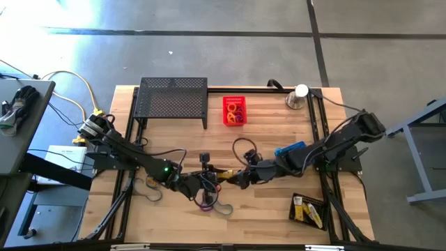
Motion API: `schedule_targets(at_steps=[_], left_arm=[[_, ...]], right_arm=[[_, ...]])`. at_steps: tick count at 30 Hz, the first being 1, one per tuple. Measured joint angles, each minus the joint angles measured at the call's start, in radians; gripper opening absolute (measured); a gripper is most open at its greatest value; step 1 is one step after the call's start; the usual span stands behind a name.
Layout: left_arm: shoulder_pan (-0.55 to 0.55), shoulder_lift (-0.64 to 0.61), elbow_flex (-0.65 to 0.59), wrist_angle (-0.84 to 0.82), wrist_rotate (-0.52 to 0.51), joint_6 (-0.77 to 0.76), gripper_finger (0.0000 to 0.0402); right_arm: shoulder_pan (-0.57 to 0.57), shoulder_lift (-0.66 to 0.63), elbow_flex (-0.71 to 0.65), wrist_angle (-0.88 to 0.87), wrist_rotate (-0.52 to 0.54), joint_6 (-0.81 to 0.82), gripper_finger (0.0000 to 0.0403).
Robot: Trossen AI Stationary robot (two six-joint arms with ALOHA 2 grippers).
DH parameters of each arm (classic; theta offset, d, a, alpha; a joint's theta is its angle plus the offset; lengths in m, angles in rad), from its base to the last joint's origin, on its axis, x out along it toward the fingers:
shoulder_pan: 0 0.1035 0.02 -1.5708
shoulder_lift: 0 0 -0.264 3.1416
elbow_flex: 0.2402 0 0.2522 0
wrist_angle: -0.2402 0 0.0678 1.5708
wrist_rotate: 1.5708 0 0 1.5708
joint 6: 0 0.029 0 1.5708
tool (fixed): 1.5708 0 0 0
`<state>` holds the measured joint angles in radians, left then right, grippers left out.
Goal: Pick & Place Office Desk Supplies
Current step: Put the crayon box into the black bin
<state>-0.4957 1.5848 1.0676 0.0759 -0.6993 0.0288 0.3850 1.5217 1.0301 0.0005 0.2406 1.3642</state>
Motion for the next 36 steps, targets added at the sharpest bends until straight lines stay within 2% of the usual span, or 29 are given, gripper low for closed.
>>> schedule_targets(at_steps=[6, 18, 22, 36], left_arm=[[0.003, -0.001, 0.001, -0.001, 0.001, 0.001, 0.0111], [0.002, -0.001, 0.002, -0.023, 0.004, -0.012, 0.0111], [0.002, -0.001, 0.002, -0.034, 0.001, -0.039, 0.0111], [-0.004, -0.001, 0.002, -0.046, 0.001, -0.048, 0.0111]], right_arm=[[0.000, 0.078, -0.001, 0.182, -0.005, -0.069, 0.0247], [-0.015, 0.090, -0.001, 0.210, 0.019, -0.112, 0.0241], [-0.016, 0.091, -0.001, 0.205, 0.019, -0.111, 0.0212], [-0.015, 0.091, -0.001, 0.182, 0.021, -0.108, 0.0071]])
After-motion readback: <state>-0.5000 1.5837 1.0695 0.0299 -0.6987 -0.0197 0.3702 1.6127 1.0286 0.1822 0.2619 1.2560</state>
